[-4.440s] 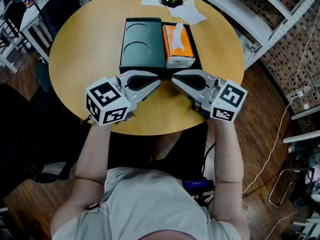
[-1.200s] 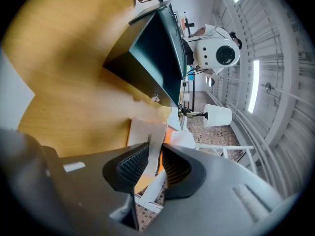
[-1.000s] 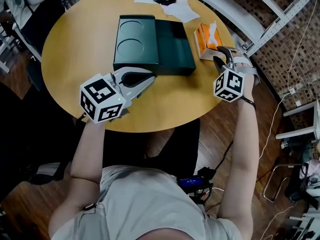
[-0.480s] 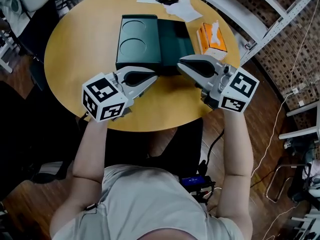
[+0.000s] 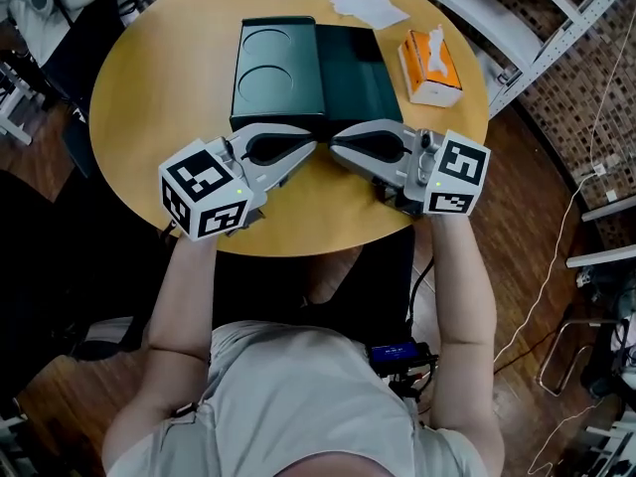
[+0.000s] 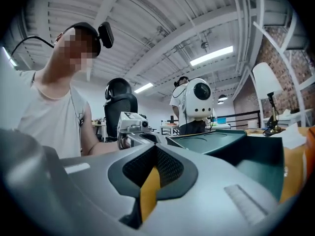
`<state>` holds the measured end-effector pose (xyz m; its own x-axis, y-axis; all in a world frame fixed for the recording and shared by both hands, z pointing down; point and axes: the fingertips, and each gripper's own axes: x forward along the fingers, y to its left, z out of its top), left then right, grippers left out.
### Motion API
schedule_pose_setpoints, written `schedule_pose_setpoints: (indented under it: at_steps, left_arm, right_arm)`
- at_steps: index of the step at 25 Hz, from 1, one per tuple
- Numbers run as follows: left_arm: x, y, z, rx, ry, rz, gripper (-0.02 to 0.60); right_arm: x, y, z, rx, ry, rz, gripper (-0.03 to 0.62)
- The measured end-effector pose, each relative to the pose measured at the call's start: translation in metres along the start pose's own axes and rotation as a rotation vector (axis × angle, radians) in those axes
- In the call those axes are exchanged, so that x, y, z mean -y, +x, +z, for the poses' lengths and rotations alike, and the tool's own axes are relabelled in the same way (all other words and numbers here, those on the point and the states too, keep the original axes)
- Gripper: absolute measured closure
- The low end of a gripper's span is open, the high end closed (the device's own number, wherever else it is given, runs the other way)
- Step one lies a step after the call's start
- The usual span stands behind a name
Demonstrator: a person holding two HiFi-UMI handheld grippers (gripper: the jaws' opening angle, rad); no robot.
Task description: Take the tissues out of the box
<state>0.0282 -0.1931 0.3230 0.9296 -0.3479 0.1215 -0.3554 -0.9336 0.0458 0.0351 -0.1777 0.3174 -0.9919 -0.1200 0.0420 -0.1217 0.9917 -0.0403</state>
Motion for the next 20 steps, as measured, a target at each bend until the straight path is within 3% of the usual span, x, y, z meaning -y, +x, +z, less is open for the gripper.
schedule_pose_setpoints:
  at_steps: [6,17,20]
  left_arm:
    - [-0.001,0.0,-0.004,0.004,0.001,0.002,0.581]
    - [-0.002,0.002,-0.006,0.005,0.0,0.004,0.581]
    - [0.002,0.004,-0.007,0.002,0.005,-0.039,0.581]
  right_arm:
    - [0.006,0.009,-0.018,-0.082,0.024,-0.023,0.592]
    - [0.007,0.009,-0.021,-0.084,0.026,-0.025,0.592]
    - [0.013,0.008,-0.021,-0.083,0.029,-0.047,0.592]
